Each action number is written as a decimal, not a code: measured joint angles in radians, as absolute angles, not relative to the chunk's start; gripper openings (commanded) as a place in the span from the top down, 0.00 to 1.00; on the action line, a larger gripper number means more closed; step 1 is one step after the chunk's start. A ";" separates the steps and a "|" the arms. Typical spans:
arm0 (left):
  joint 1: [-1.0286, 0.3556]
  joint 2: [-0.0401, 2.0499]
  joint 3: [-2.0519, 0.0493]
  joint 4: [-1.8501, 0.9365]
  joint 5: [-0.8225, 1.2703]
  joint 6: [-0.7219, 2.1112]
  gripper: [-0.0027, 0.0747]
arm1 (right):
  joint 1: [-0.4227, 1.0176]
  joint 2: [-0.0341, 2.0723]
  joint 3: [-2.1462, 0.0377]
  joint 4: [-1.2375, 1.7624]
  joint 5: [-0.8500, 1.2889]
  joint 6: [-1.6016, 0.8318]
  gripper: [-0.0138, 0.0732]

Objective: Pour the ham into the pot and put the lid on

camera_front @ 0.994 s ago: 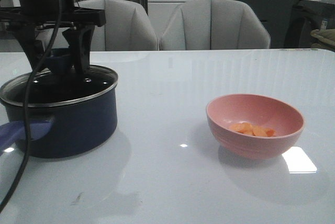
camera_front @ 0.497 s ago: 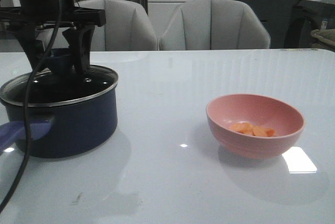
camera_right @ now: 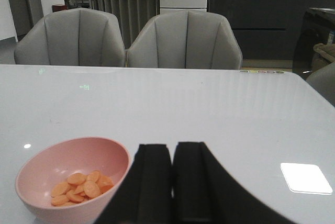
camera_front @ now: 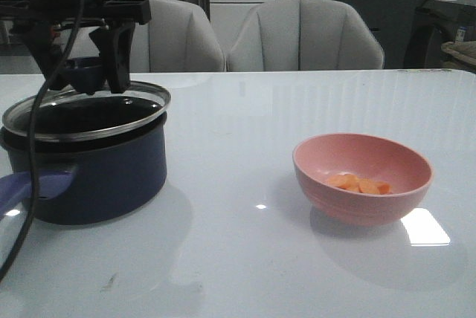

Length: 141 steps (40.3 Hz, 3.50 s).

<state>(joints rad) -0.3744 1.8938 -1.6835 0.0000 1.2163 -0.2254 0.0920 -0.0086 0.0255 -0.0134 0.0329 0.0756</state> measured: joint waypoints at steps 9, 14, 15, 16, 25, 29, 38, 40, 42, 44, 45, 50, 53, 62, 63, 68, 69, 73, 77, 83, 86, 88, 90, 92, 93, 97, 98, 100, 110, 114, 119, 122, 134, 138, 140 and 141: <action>-0.373 1.861 -1.684 0.011 1.212 -0.225 0.60 | 0.092 -0.009 0.026 -0.013 0.033 0.076 0.67; -0.338 1.838 -1.684 0.018 1.229 -0.225 0.60 | 0.092 -0.009 0.026 -0.013 0.033 0.076 0.67; -0.329 1.832 -1.684 0.018 1.234 -0.225 0.60 | 0.092 -0.009 0.026 -0.013 0.033 0.076 0.67; -0.314 1.828 -1.684 0.019 1.237 -0.225 0.60 | 0.092 -0.009 0.026 -0.013 0.033 0.076 0.67; -0.169 1.755 -1.672 0.033 1.241 -0.222 0.62 | 0.092 -0.009 0.026 -0.013 0.033 0.076 0.67; -0.096 1.717 -1.647 0.033 1.244 -0.212 0.67 | 0.092 -0.009 0.026 -0.013 0.033 0.076 0.67; 0.067 1.694 -1.542 -0.064 1.240 -0.095 0.78 | 0.092 -0.009 0.026 -0.013 0.033 0.076 0.67; 0.096 1.694 -1.510 -0.073 1.227 -0.086 0.78 | 0.092 -0.009 0.026 -0.013 0.033 0.076 0.67; 0.121 1.694 -1.484 -0.078 1.205 -0.084 0.78 | 0.092 -0.009 0.026 -0.013 0.033 0.076 0.67; 0.142 1.694 -1.455 -0.082 1.174 -0.079 0.78 | 0.092 -0.009 0.026 -0.013 0.033 0.076 0.67; 0.150 1.694 -1.438 -0.082 1.159 -0.079 0.78 | 0.092 -0.009 0.026 -0.013 0.033 0.076 0.67; 0.170 1.694 -1.366 -0.080 1.053 -0.077 0.78 | 0.092 -0.009 0.026 -0.013 0.033 0.076 0.67; 0.170 1.694 -1.325 -0.078 1.004 -0.073 0.78 | 0.092 -0.009 0.026 -0.013 0.033 0.076 0.67; 0.170 1.771 -1.285 -0.083 0.949 -0.070 0.78 | 0.092 -0.009 0.026 -0.013 0.033 0.076 0.67; 0.170 1.783 -1.285 -0.083 0.948 -0.069 0.78 | 0.092 -0.009 0.026 -0.013 0.033 0.076 0.67; 0.170 1.828 -1.285 -0.083 0.933 -0.069 0.78 | 0.092 -0.009 0.026 -0.013 0.033 0.076 0.67; 0.170 1.836 -1.285 -0.083 0.930 -0.068 0.78 | 0.092 -0.009 0.026 -0.013 0.033 0.076 0.67; 0.169 1.859 -1.285 -0.083 0.914 -0.064 0.77 | 0.092 -0.009 0.026 -0.013 0.033 0.076 0.67; 0.159 1.866 -1.285 -0.081 0.891 -0.054 0.75 | 0.092 -0.009 0.026 -0.013 0.033 0.076 0.67; 0.124 1.866 -1.285 -0.081 0.856 -0.042 0.54 | 0.092 -0.009 0.026 -0.013 0.033 0.076 0.67; 0.106 1.866 -1.285 -0.081 0.842 -0.040 0.40 | 0.092 -0.009 0.026 -0.013 0.033 0.076 0.67; 0.098 1.866 -1.285 -0.081 0.837 -0.039 0.31 | 0.092 -0.009 0.026 -0.013 0.033 0.076 0.67; 0.092 1.866 -1.285 -0.081 0.835 -0.039 0.26 | 0.092 -0.009 0.026 -0.013 0.033 0.076 0.67; 0.087 1.866 -1.285 -0.081 0.833 -0.039 0.24 | 0.092 -0.009 0.026 -0.013 0.033 0.076 0.67; 0.085 1.866 -1.285 -0.081 0.831 -0.039 0.24 | 0.092 -0.009 0.026 -0.013 0.033 0.076 0.67; 0.085 1.866 -1.285 -0.081 0.831 -0.038 0.24 | 0.092 -0.009 0.026 -0.013 0.033 0.076 0.67; 0.085 1.866 -1.285 -0.079 0.831 -0.038 0.24 | 0.092 -0.009 0.026 -0.013 0.033 0.076 0.67; 0.085 1.866 -1.285 -0.073 0.831 -0.038 0.24 | 0.092 -0.009 0.026 -0.013 0.033 0.076 0.67; 0.085 1.863 -1.303 -0.053 0.890 -0.037 0.24 | 0.092 -0.009 0.026 -0.013 0.033 0.076 0.67; 0.085 1.837 -1.317 -0.042 0.924 -0.037 0.24 | 0.092 -0.009 0.026 -0.013 0.033 0.076 0.67; 0.085 1.749 -1.317 -0.037 0.948 -0.037 0.28 | 0.092 -0.009 0.026 -0.013 0.033 0.076 0.67; 0.085 1.680 -1.317 -0.034 0.949 -0.037 0.31 | 0.092 -0.009 0.026 -0.013 0.033 0.076 0.67; 0.083 1.306 -1.096 0.000 0.676 -0.032 0.45 | 0.092 -0.009 0.026 -0.013 0.033 0.076 0.67; 0.060 1.180 -0.967 0.000 0.547 -0.032 0.49 | 0.092 -0.009 0.026 -0.013 0.033 0.076 0.67; 0.031 1.108 -0.891 0.000 0.472 -0.032 0.50 | 0.092 -0.009 0.026 -0.013 0.033 0.076 0.67; 0.011 1.072 -0.863 0.000 0.433 -0.032 0.51 | 0.092 -0.009 0.026 -0.013 0.033 0.076 0.67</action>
<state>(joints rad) 0.0113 1.0723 -0.8631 0.0000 0.4330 -0.0323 0.0920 -0.0086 0.0255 -0.0134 0.0329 0.0756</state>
